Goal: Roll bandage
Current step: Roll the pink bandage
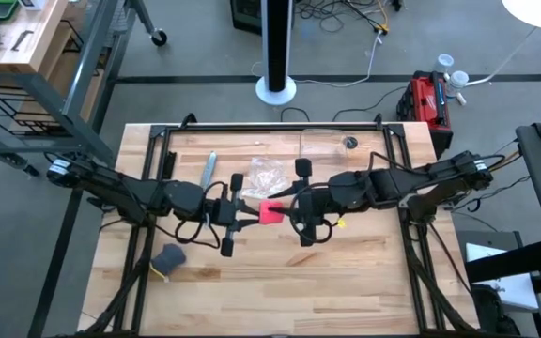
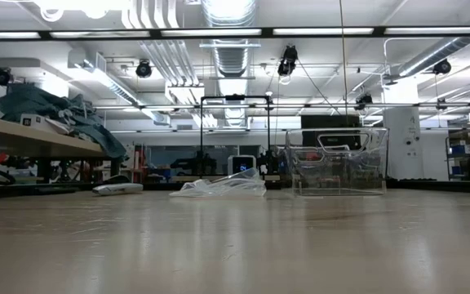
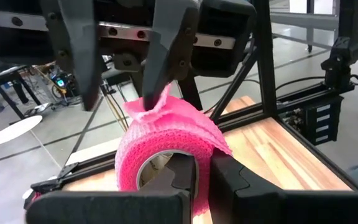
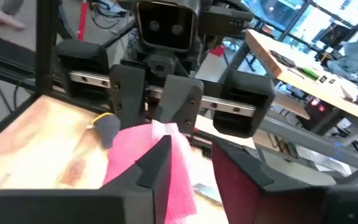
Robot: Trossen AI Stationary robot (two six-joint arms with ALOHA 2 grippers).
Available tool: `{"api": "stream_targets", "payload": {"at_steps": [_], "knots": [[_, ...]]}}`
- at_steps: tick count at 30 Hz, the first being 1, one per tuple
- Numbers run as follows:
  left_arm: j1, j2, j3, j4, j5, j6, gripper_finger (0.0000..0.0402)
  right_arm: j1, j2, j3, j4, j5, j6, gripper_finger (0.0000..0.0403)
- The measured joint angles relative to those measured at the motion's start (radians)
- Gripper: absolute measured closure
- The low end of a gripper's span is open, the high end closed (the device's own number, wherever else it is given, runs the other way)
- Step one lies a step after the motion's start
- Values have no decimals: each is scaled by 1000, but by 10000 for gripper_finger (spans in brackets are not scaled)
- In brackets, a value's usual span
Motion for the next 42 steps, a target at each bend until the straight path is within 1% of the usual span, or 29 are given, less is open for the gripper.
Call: {"api": "stream_targets", "payload": {"at_steps": [2, 4, 9, 18, 21, 23, 28, 34, 38, 42], "knots": [[0, -1, 2, 7, 12, 3, 392, 0, -11, 0, 1, 53, -21, 278], [-2, -3, 3, 9, 17, 4, 392, -1, -26, 3, -7, 77, -24, 275], [-1, -3, 3, 3, 13, 3, 392, 12, -52, 5, 0, 52, -22, 282], [1, -2, 3, 22, 7, 2, 392, 69, -29, 6, 18, 50, -41, 304], [1, -2, 3, 19, -32, 0, 392, 77, -18, 6, 24, 52, -41, 307], [1, -2, 3, 18, -54, -3, 392, 80, -10, 7, 43, 52, -41, 304], [2, -2, 3, 14, -56, -3, 392, 80, 23, 7, 42, 52, -40, 286], [2, -1, 3, 9, -49, 4, 392, 75, 34, 7, 56, 96, -48, 273], [2, -1, 2, -11, -46, 7, 392, 73, 36, 7, 61, 105, -51, 287], [1, -1, 2, -17, -43, 8, 392, 69, 35, 7, 60, 105, -52, 322]]}}
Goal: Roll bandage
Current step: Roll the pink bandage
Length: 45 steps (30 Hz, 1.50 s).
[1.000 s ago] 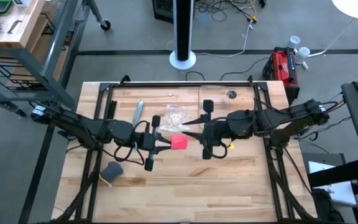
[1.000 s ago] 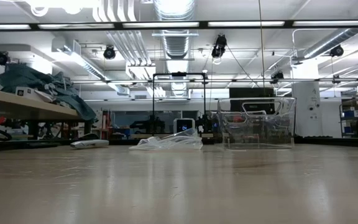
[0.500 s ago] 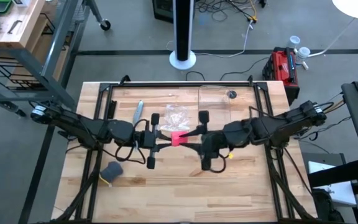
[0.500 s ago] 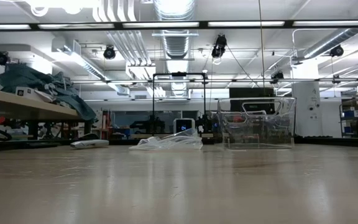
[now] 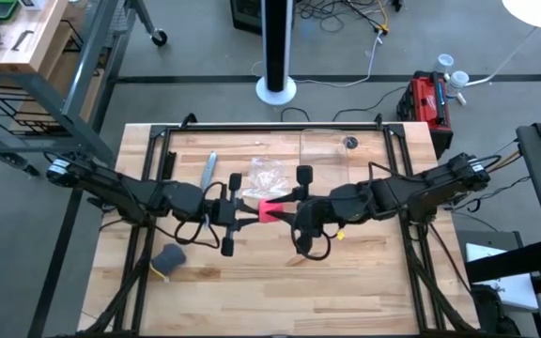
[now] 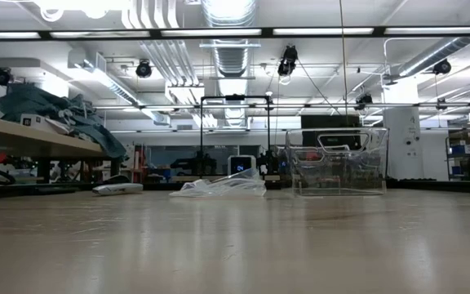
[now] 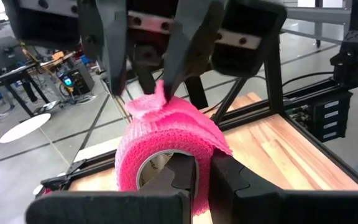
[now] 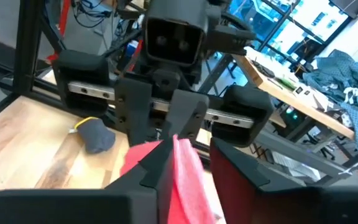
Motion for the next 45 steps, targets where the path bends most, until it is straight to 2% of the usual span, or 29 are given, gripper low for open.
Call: {"api": "stream_targets", "payload": {"at_steps": [5, 8, 15, 20, 26, 32, 40, 45], "knots": [[1, 0, 0, 0, -1, 5, 392, -2, 12, 0, -4, 0, -20, 383], [1, 0, 0, 0, -1, 4, 392, -2, 13, 0, -5, -1, -33, 398], [1, 0, 0, -13, 0, 7, 392, -17, 7, 0, -8, -4, -12, 402], [1, 0, 0, -31, 95, 47, 392, -29, 3, 0, -22, -11, 24, 402], [0, 0, 0, -29, 114, 62, 392, -58, 3, 0, -35, -133, 154, 403], [-1, 0, 0, -28, 120, 64, 392, -73, 3, 0, -56, -167, 218, 403], [-1, 1, -1, 2, 144, 68, 392, -77, 11, 0, -57, -219, 203, 400], [-1, 1, -2, 38, 145, 62, 392, -77, 6, 2, -58, -237, 159, 373]]}}
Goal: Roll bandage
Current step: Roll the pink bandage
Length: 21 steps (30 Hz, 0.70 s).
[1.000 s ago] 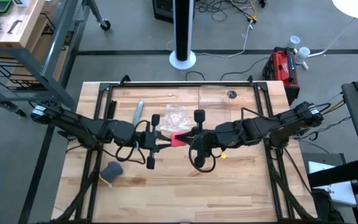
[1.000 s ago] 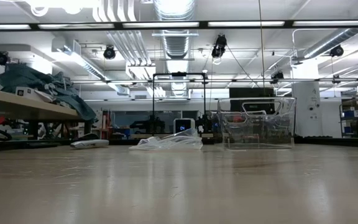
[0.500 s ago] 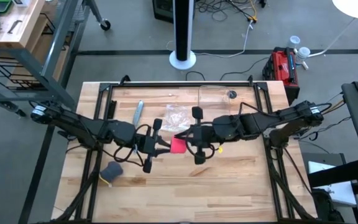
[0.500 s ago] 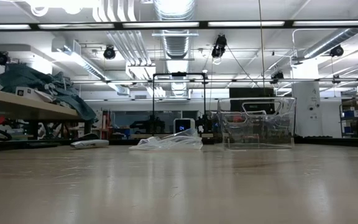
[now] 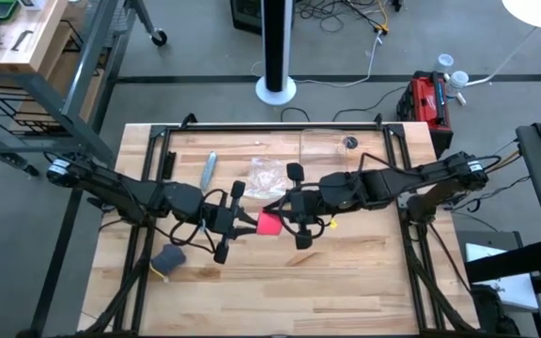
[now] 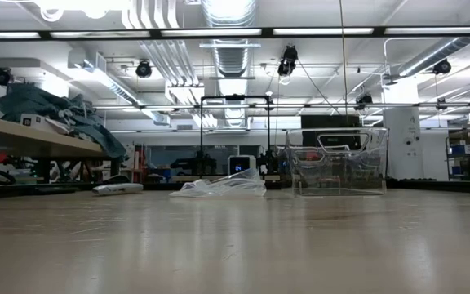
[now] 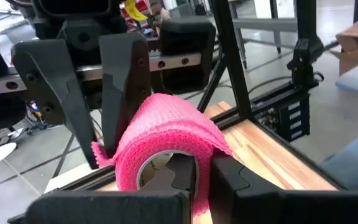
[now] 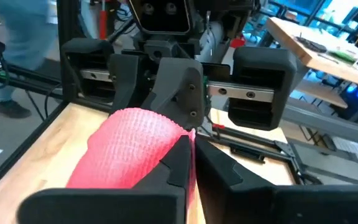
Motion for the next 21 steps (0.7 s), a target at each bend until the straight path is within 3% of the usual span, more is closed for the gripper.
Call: {"api": "stream_targets", "payload": {"at_steps": [11, 21], "knots": [[0, 0, 0, 37, -2, -3, 392, -36, -3, 8, -33, 19, 10, 289], [-2, -2, 3, 125, -15, -25, 392, -53, -4, 5, -116, 28, 70, 268]]}}
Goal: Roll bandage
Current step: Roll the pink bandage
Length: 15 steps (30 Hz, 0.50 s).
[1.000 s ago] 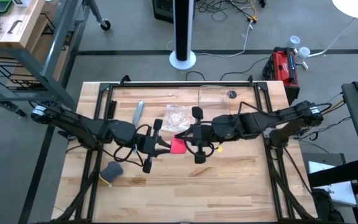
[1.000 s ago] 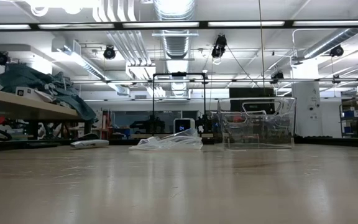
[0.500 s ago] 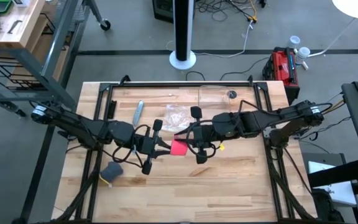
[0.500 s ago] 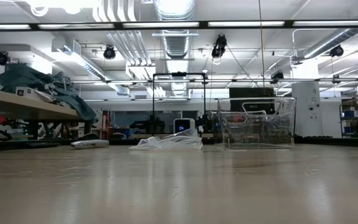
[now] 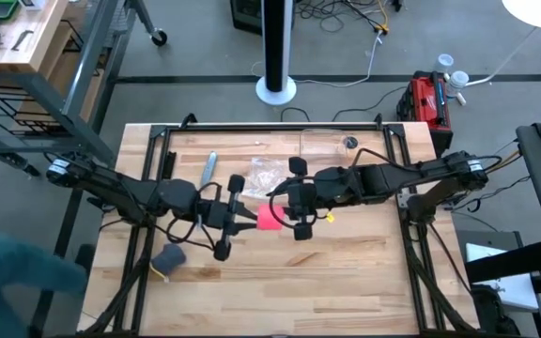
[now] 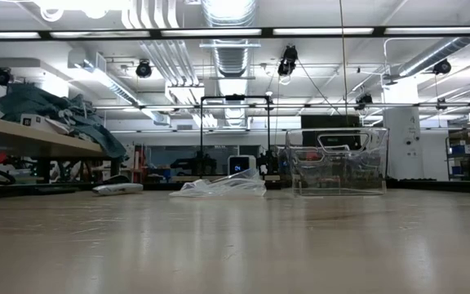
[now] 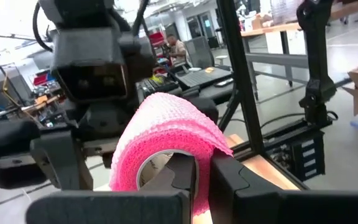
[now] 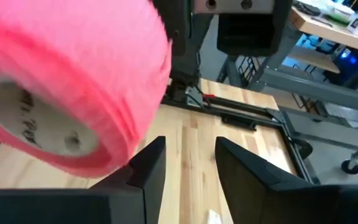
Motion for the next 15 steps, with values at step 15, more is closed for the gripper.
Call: {"api": "stream_targets", "payload": {"at_steps": [15], "knots": [[27, 0, -80, -141, -331, 34, 391, -24, -184, -51, -328, 63, 190, 298]]}}
